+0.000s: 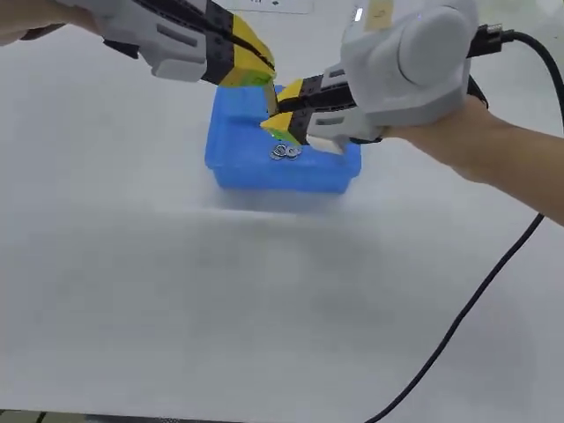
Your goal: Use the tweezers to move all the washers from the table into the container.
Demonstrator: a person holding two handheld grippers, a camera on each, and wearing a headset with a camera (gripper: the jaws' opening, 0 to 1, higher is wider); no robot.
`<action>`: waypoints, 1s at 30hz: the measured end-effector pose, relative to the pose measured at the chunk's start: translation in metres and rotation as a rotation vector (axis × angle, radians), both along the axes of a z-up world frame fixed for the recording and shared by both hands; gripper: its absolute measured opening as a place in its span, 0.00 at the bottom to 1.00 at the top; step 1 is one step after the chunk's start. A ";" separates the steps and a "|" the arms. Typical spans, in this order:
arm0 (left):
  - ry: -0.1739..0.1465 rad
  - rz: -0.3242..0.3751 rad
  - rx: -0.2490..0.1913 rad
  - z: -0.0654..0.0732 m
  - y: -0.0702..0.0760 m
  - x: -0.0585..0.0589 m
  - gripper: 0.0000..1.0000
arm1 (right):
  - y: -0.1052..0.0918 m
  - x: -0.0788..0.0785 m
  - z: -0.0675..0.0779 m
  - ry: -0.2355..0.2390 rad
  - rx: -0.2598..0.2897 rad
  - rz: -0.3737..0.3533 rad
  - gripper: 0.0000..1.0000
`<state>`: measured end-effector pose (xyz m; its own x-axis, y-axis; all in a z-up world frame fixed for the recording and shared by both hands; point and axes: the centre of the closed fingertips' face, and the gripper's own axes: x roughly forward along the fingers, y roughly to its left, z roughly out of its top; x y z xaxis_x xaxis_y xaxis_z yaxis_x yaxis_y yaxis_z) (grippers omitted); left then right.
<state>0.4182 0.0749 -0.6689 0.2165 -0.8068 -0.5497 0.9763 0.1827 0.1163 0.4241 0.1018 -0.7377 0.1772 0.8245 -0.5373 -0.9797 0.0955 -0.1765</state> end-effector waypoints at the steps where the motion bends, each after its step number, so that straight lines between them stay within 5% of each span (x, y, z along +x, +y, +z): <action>1: 0.008 0.001 0.001 -0.003 0.000 0.001 0.05 | -0.001 0.001 -0.003 0.003 -0.005 -0.001 0.10; 14: 0.053 0.019 0.009 -0.031 -0.001 0.015 0.05 | -0.005 0.013 -0.032 0.047 -0.025 -0.009 0.10; 30: 0.076 0.042 0.007 -0.036 0.001 0.015 0.05 | -0.005 0.015 -0.037 0.056 -0.032 -0.015 0.12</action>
<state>0.4336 0.0755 -0.7045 0.2076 -0.7938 -0.5717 0.9738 0.2230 0.0441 0.4396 0.0965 -0.7749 0.1579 0.8040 -0.5732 -0.9866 0.1051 -0.1245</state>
